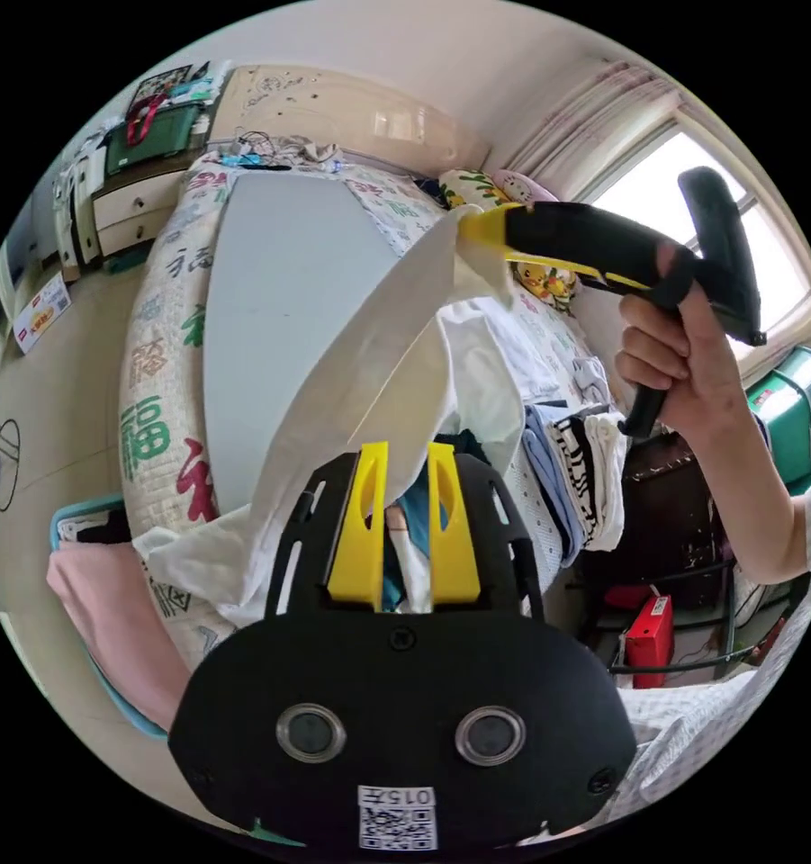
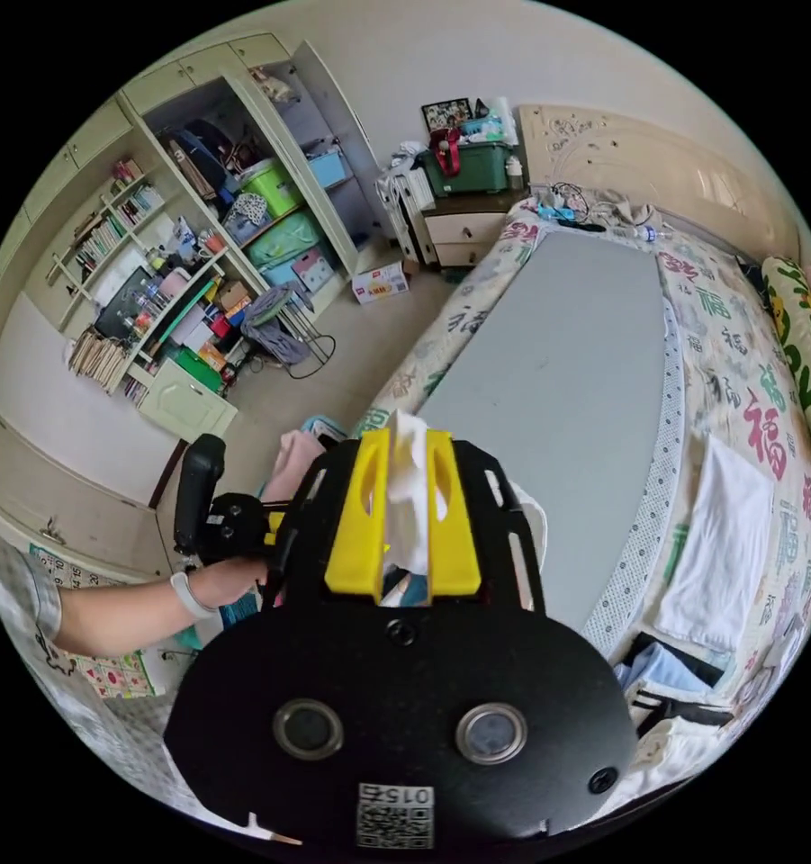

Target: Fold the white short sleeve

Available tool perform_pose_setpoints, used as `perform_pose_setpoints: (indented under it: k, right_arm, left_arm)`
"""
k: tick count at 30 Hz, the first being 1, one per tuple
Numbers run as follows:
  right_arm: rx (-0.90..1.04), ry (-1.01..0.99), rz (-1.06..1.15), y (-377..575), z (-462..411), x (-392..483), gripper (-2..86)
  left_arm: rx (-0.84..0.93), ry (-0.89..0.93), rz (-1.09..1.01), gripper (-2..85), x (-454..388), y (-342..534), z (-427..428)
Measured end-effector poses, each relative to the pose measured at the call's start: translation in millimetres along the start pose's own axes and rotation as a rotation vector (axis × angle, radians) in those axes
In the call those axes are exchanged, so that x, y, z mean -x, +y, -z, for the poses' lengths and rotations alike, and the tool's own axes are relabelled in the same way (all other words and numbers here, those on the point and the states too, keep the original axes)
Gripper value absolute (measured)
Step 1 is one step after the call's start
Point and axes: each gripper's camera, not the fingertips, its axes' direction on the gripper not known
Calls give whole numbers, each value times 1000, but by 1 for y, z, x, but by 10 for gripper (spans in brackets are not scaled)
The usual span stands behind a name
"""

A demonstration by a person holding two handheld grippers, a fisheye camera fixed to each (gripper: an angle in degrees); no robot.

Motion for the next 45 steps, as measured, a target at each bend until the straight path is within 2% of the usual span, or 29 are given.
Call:
perform_pose_setpoints:
  k: [2, 5, 7, 9, 13, 17, 20, 23, 28, 33, 35, 40, 45]
  right_arm:
    - [36, -6, -19, 16, -2, -9, 135]
    - [156, -17, -197, 85, -14, -49, 126]
    - [290, -113, -416, 153, -25, -79, 109]
    - [344, -173, -511, 192, -32, -86, 101]
    - [440, -154, -414, 207, -57, -79, 89]
    - [491, -119, -385, 204, -76, -84, 60]
    - [471, -108, -406, 199, -67, -94, 18]
    - [410, -197, -401, 184, -43, -108, 4]
    - [279, -257, -237, 132, 15, -135, 0]
    - [205, -239, -204, 99, 44, -165, 13]
    - [129, -185, -269, 102, 54, -178, 28]
    - [74, -249, -450, 129, 43, -201, 77]
    - [113, -244, -393, 123, 12, -178, 88]
  left_arm:
    - [29, -11, 45, 106, 18, 5, -4]
    - [41, 17, 32, 109, 27, 19, -7]
    - [67, 81, -58, 110, 9, 28, -17]
    - [86, 129, -166, 111, -18, 31, -31]
    - [153, 231, -440, 115, -92, 22, -83]
    - [266, 325, -610, 113, -141, -4, -131]
    - [353, 349, -730, 113, -172, -24, -162]
    - [394, 327, -887, 115, -203, -40, -183]
    - [448, 304, -1212, 108, -265, -94, -212]
    - [608, 481, -1135, 18, -284, -161, -242]
    - [571, 474, -1061, 9, -278, -184, -236]
    - [253, 435, -672, 0, -195, -229, -161]
    - [12, 265, -378, -3, -120, -202, -68]
